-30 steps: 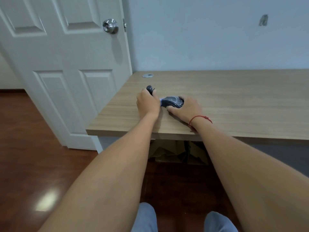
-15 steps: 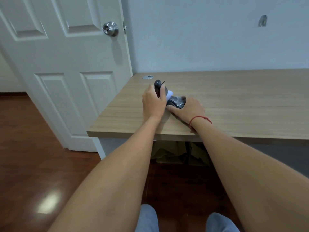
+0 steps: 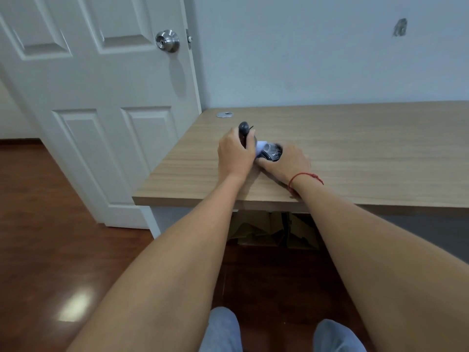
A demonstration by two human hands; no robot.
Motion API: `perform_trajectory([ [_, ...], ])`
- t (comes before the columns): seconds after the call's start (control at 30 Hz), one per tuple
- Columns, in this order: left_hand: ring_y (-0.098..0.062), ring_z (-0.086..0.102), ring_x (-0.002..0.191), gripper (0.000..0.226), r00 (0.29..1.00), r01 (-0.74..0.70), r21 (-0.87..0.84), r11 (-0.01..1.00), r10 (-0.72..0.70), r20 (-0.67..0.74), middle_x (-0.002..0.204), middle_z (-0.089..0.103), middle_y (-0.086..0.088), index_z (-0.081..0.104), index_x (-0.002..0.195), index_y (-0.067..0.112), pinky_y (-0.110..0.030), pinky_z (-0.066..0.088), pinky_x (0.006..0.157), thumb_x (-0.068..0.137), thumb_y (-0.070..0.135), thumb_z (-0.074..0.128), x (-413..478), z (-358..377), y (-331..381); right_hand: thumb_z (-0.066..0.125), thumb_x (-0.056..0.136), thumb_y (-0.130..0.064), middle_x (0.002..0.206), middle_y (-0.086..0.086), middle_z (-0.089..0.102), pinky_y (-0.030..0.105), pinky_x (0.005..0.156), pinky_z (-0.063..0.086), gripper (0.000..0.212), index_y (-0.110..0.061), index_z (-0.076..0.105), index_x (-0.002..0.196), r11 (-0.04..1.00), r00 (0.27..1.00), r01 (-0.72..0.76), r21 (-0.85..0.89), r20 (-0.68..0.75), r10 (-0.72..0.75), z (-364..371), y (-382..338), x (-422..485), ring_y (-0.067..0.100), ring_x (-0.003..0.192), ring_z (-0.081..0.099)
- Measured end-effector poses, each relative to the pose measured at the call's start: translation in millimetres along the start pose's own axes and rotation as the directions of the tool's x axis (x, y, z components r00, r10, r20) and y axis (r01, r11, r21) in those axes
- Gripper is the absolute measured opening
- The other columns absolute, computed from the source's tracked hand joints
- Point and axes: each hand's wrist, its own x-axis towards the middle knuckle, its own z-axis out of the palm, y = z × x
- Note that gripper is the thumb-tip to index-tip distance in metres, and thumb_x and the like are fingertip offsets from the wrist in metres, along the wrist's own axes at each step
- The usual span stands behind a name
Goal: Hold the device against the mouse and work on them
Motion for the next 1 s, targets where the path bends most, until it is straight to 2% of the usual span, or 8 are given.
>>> perform_trajectory([
  [0.13, -0.032, 0.058, 0.080, 0.028, 0.996, 0.091, 0.107, 0.990, -0.091, -0.006, 0.083, 0.065, -0.017, 0.051, 0.075, 0.007, -0.029, 0.033, 0.064, 0.092, 0.029, 0.053, 3.3, 0.2, -7.9, 0.068, 0.073, -0.051, 0.109, 0.000, 0.071, 0.042, 0.094, 0.051, 0.049, -0.026, 0.063, 0.115, 1.000, 1.000, -0.009, 0.010, -0.004, 0.009, 0.8, 0.0, 0.4, 0.024, 0.103, 0.064],
  [0.23, -0.025, 0.055, 0.074, 0.032, 0.999, 0.010, -0.050, 0.999, -0.012, -0.042, 0.080, 0.065, -0.014, 0.056, 0.079, 0.002, -0.033, 0.042, 0.067, 0.092, 0.030, 0.055, 0.1, 0.0, 1.4, 0.068, 0.073, -0.053, 0.104, 0.000, 0.071, 0.042, 0.092, 0.051, 0.045, -0.028, 0.065, 0.110, 1.000, 1.000, -0.010, -0.001, 0.000, 0.010, 1.1, 0.6, 1.7, 0.025, 0.100, 0.065],
  [0.33, -0.025, 0.058, 0.066, 0.033, 0.999, -0.034, -0.149, 0.988, 0.030, -0.029, 0.070, 0.065, -0.011, 0.055, 0.072, 0.003, -0.033, 0.047, 0.065, 0.089, 0.032, 0.059, -2.4, 0.3, 3.5, 0.069, 0.071, -0.055, 0.101, 0.002, 0.072, 0.041, 0.090, 0.052, 0.049, -0.023, 0.066, 0.108, 1.000, 1.000, -0.021, -0.001, -0.004, 0.021, 1.2, 1.2, 3.4, 0.026, 0.098, 0.066],
  [0.53, -0.020, 0.048, 0.067, 0.029, 0.995, 0.103, 0.065, 0.993, -0.102, -0.021, 0.073, 0.060, -0.010, 0.049, 0.070, 0.009, -0.030, 0.036, 0.061, 0.091, 0.028, 0.056, 0.6, -1.8, -3.9, 0.072, 0.071, -0.055, 0.104, 0.001, 0.073, 0.043, 0.090, 0.054, 0.054, -0.023, 0.067, 0.114, 1.000, 1.000, -0.003, 0.021, -0.006, 0.003, 3.4, 1.5, 4.1, 0.024, 0.097, 0.067],
  [0.67, -0.023, 0.054, 0.068, 0.032, 0.998, -0.052, -0.092, 0.994, 0.050, -0.023, 0.072, 0.062, -0.010, 0.055, 0.074, 0.002, -0.031, 0.042, 0.064, 0.090, 0.030, 0.058, -3.5, -0.6, 5.1, 0.071, 0.073, -0.052, 0.102, 0.002, 0.073, 0.042, 0.089, 0.054, 0.048, -0.023, 0.067, 0.111, 1.000, 1.000, -0.010, 0.021, -0.016, 0.010, 3.8, 2.9, 5.3, 0.025, 0.097, 0.067],
  [0.73, -0.024, 0.054, 0.065, 0.033, 0.995, -0.095, -0.090, 0.991, 0.097, 0.011, 0.069, 0.060, -0.010, 0.053, 0.072, 0.003, -0.032, 0.043, 0.062, 0.089, 0.030, 0.060, -4.9, 0.9, 5.3, 0.071, 0.073, -0.050, 0.098, 0.003, 0.073, 0.041, 0.087, 0.054, 0.044, -0.021, 0.067, 0.105, 1.000, 1.000, -0.011, 0.028, -0.011, 0.011, 4.3, 3.3, 6.4, 0.026, 0.095, 0.068],
  [0.9, -0.027, 0.054, 0.073, 0.028, 1.000, -0.025, 0.098, 0.995, 0.025, -0.004, 0.079, 0.063, -0.014, 0.055, 0.077, 0.005, -0.030, 0.034, 0.062, 0.091, 0.029, 0.056, -0.6, 1.5, -4.0, 0.071, 0.074, -0.054, 0.107, 0.003, 0.072, 0.036, 0.087, 0.049, 0.053, -0.022, 0.066, 0.117, 1.000, 1.000, 0.014, 0.003, -0.022, -0.014, 4.0, 3.9, 5.8, 0.026, 0.102, 0.066],
  [1.0, -0.021, 0.051, 0.067, 0.030, 0.997, -0.080, -0.022, 0.997, 0.079, -0.016, 0.074, 0.061, -0.011, 0.053, 0.074, 0.005, -0.029, 0.038, 0.062, 0.091, 0.029, 0.058, -2.9, 0.9, 3.0, 0.070, 0.074, -0.053, 0.103, 0.003, 0.073, 0.036, 0.087, 0.051, 0.049, -0.021, 0.067, 0.112, 1.000, 1.000, 0.011, -0.001, -0.008, -0.011, 4.4, 4.8, 6.7, 0.025, 0.099, 0.066],
])
